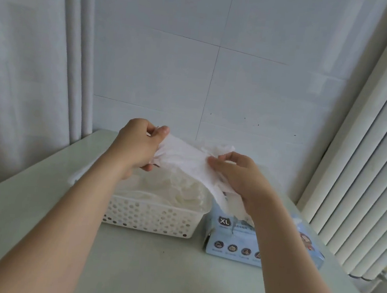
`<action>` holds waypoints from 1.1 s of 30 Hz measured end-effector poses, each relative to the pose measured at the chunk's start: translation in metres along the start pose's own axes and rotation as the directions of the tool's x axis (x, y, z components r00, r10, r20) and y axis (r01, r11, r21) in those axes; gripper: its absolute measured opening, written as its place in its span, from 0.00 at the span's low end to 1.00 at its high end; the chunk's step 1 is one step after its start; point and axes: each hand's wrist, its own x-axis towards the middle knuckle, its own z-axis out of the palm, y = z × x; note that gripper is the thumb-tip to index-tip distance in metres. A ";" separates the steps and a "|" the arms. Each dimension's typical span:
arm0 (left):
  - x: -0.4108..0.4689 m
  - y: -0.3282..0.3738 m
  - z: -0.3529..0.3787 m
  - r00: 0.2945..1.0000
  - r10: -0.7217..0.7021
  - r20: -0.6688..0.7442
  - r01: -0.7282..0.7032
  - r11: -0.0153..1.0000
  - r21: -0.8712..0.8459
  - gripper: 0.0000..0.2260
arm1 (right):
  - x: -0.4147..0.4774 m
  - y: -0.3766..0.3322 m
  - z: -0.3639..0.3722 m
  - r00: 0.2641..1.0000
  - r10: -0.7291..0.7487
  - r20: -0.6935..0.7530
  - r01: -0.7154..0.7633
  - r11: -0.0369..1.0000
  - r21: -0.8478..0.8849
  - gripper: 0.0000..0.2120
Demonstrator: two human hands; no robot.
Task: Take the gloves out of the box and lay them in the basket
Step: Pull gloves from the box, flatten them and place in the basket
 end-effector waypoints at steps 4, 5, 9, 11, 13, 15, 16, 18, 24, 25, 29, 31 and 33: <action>0.007 -0.021 -0.015 0.998 0.034 -0.060 -0.020 0.975 0.222 0.18 | 0.013 0.006 0.028 0.998 -0.056 -0.008 0.054 0.991 -0.123 0.17; 0.010 -0.029 -0.019 0.997 0.040 -0.067 -0.018 0.956 0.294 0.19 | 0.016 0.007 0.037 0.997 -0.076 0.006 0.076 0.984 -0.160 0.19; 0.021 -0.060 -0.028 0.993 0.048 -0.103 0.019 0.823 0.568 0.19 | 0.024 0.016 0.068 0.973 -0.233 -0.002 0.209 0.879 -0.429 0.25; 0.022 -0.069 -0.029 0.992 0.023 -0.120 0.056 0.785 0.617 0.16 | 0.024 0.020 0.078 0.953 -0.301 0.021 0.257 0.774 -0.579 0.26; 0.018 -0.070 -0.028 0.992 -0.010 -0.128 0.093 0.743 0.662 0.12 | 0.023 0.022 0.083 0.933 -0.354 0.065 0.280 0.600 -0.749 0.26; 0.015 -0.068 -0.027 0.990 -0.056 -0.126 0.129 0.694 0.708 0.12 | 0.022 0.019 0.083 0.915 -0.378 0.142 0.321 0.466 -0.824 0.24; 0.013 -0.065 -0.027 0.990 -0.079 -0.120 0.142 0.670 0.728 0.12 | 0.021 0.015 0.081 0.914 -0.355 0.198 0.350 0.437 -0.829 0.23; 0.012 -0.059 -0.027 0.998 -0.045 -0.049 0.067 0.606 0.793 0.13 | 0.016 0.007 0.076 0.911 -0.234 0.339 0.407 0.392 -0.825 0.22; -0.004 -0.027 -0.021 0.853 -0.231 0.467 -0.195 0.689 0.698 0.20 | 0.011 0.005 0.069 0.887 0.041 0.461 0.406 0.406 -0.819 0.23; -0.006 -0.025 -0.019 0.805 -0.307 0.507 -0.195 0.671 0.716 0.24 | 0.011 0.007 0.070 0.886 0.054 0.461 0.401 0.412 -0.818 0.24; -0.007 -0.028 -0.012 0.747 -0.397 0.533 -0.206 0.624 0.754 0.34 | 0.013 0.008 0.072 0.904 0.053 0.423 0.357 0.448 -0.819 0.29; -0.007 -0.028 -0.010 0.719 -0.431 0.546 -0.207 0.616 0.760 0.34 | 0.015 0.009 0.075 0.917 0.068 0.393 0.316 0.477 -0.820 0.33; -0.005 -0.030 -0.007 0.685 -0.459 0.566 -0.223 0.607 0.763 0.33 | 0.016 0.011 0.080 0.924 0.086 0.372 0.292 0.468 -0.834 0.34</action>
